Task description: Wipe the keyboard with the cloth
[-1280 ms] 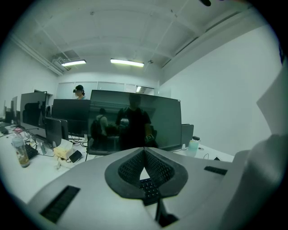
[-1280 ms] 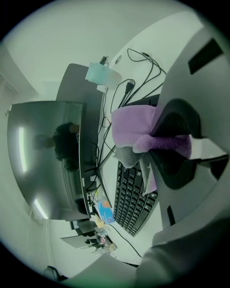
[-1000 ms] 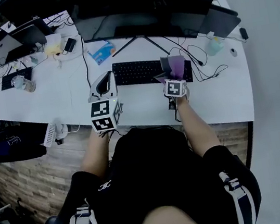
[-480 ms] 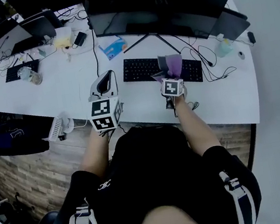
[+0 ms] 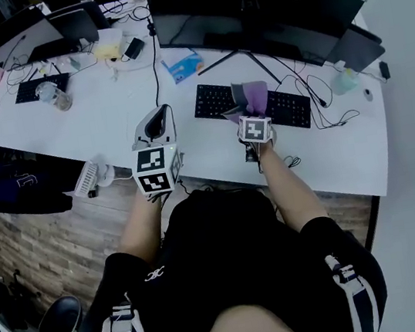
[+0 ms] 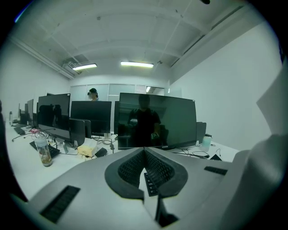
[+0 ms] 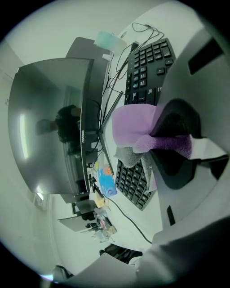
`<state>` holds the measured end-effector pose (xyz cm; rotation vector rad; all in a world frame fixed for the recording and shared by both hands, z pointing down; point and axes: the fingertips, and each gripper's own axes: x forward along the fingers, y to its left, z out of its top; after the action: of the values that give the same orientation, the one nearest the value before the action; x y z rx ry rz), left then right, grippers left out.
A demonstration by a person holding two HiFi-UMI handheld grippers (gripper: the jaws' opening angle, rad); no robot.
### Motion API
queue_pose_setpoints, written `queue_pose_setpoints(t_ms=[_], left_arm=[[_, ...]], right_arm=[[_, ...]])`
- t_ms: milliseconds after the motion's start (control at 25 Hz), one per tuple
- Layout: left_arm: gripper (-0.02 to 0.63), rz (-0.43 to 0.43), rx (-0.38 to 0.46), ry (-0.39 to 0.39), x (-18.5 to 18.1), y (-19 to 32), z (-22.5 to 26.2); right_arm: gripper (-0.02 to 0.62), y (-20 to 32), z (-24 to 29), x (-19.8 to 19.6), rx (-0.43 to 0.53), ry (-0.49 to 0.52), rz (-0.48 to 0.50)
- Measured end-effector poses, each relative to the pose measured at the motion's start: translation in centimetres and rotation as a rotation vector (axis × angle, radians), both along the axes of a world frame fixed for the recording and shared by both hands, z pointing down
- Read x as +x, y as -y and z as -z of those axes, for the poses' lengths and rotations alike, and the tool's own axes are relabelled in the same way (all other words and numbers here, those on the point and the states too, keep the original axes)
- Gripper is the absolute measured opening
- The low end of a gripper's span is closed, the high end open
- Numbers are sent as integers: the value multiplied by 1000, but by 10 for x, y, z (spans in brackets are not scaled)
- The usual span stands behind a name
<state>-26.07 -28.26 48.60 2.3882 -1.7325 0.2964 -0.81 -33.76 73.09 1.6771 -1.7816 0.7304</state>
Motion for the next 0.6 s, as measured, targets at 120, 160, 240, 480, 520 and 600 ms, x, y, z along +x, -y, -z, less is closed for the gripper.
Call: queue_pose_setpoints(t_ms=[120,160,240,480,520,600], left_arm=[[11,19,2,0,-8,-1,1],[11,26,3,1,-10,-2,2],[10,37,4,3,-16,-2,2],[11,85,3,10,-38,-5,4],[11,94,4,11,-42,-6,4],[11,113,8,14,-49,-7,5]], right_arm=[[83,-1,-2,-17,-25,-9,31],[83,0,-3,-24,-30,-5,44],[83,1,-3,-39,-43,-3,75],[83,16,4,-87,0,73,177],[83,17,2,-91,-3,74,184],[83,20,2,-99,-3,78,193]])
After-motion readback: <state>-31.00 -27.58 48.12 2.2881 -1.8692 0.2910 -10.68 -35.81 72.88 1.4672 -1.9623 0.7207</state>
